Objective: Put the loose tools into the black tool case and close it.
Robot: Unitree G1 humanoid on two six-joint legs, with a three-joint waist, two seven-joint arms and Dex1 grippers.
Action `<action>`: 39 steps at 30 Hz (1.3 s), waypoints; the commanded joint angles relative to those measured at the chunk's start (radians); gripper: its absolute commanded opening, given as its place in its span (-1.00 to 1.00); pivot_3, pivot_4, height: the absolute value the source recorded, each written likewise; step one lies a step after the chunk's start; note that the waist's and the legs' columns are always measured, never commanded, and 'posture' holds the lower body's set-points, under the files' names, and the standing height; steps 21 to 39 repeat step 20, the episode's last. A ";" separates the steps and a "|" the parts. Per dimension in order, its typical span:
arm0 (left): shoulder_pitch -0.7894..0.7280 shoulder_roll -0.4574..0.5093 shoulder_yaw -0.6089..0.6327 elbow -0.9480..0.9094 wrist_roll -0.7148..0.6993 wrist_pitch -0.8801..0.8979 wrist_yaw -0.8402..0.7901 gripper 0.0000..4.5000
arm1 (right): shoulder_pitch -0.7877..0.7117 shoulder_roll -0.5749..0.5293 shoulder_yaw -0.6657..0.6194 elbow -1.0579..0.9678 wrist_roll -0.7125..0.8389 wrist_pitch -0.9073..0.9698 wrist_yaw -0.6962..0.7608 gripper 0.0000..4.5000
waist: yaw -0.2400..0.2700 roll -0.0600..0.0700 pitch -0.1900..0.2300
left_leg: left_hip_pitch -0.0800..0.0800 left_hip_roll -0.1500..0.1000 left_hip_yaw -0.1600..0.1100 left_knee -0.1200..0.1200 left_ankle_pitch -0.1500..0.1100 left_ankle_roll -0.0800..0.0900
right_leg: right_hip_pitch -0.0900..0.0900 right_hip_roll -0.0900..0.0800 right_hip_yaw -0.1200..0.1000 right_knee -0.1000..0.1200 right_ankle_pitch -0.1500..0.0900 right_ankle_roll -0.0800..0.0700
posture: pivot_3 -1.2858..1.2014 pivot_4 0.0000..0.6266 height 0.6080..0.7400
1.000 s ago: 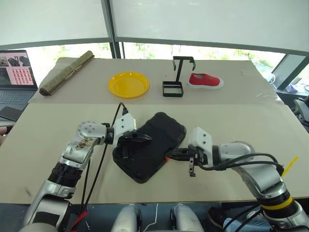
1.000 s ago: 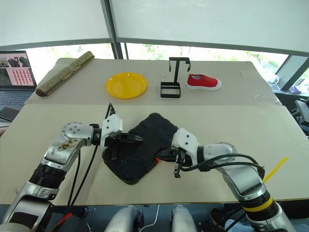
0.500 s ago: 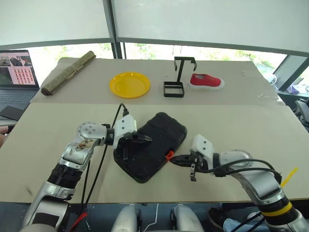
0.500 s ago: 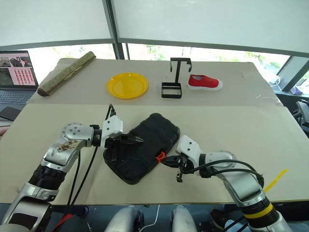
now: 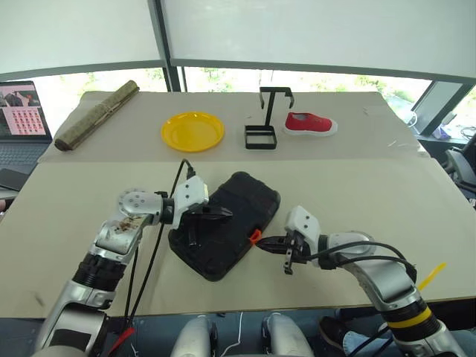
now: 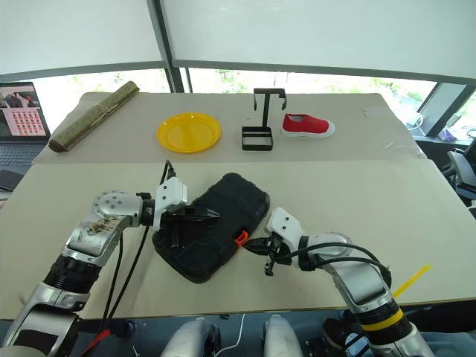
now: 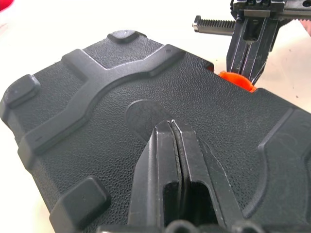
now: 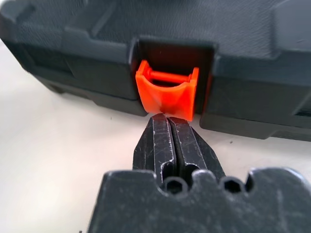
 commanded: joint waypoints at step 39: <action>0.708 0.123 0.579 -0.112 -0.052 -0.258 0.193 1.00 | 0.087 -0.152 -0.349 0.422 0.053 -0.732 0.337 0.99 | 0.030 -0.003 0.005 | 0.000 -0.002 0.002 -0.010 0.000 -0.001 | -0.002 -0.018 -0.004 -0.006 -0.002 0.000 | 0.03 -0.52 1.00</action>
